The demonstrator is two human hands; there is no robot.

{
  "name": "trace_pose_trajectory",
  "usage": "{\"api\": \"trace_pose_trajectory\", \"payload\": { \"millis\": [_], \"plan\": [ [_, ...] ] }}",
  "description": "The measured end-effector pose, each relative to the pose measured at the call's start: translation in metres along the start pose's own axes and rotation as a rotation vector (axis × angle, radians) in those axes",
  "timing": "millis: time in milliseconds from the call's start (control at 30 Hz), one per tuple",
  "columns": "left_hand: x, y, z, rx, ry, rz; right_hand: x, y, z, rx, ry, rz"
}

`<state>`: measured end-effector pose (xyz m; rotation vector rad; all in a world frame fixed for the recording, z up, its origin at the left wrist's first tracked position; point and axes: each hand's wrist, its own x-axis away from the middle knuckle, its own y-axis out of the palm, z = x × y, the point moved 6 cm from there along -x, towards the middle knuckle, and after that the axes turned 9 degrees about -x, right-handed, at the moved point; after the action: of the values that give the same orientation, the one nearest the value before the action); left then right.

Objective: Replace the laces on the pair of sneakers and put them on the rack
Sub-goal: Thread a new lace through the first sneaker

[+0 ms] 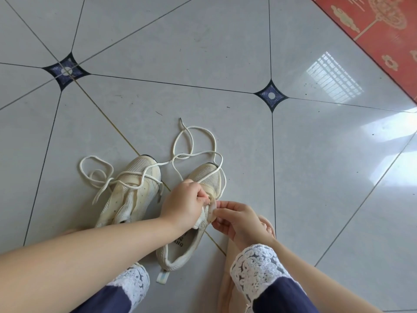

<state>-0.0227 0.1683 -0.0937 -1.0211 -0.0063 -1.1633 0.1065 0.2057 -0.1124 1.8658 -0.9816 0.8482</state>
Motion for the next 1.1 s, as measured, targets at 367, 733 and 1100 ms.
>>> {"api": "trace_pose_trajectory", "payload": {
  "millis": [367, 733, 1100],
  "plan": [
    [0.002, 0.003, -0.001, -0.081, 0.041, -0.04, 0.002, -0.001, 0.001, -0.015, 0.006, 0.021],
    [0.002, 0.003, 0.005, -0.236, 0.124, -0.031, 0.002, -0.002, 0.004, -0.074, 0.003, 0.023],
    [0.002, 0.009, 0.005, -0.13, 0.061, -0.074, -0.004, -0.014, 0.012, -0.095, 0.027, 0.013]
  ]
}}
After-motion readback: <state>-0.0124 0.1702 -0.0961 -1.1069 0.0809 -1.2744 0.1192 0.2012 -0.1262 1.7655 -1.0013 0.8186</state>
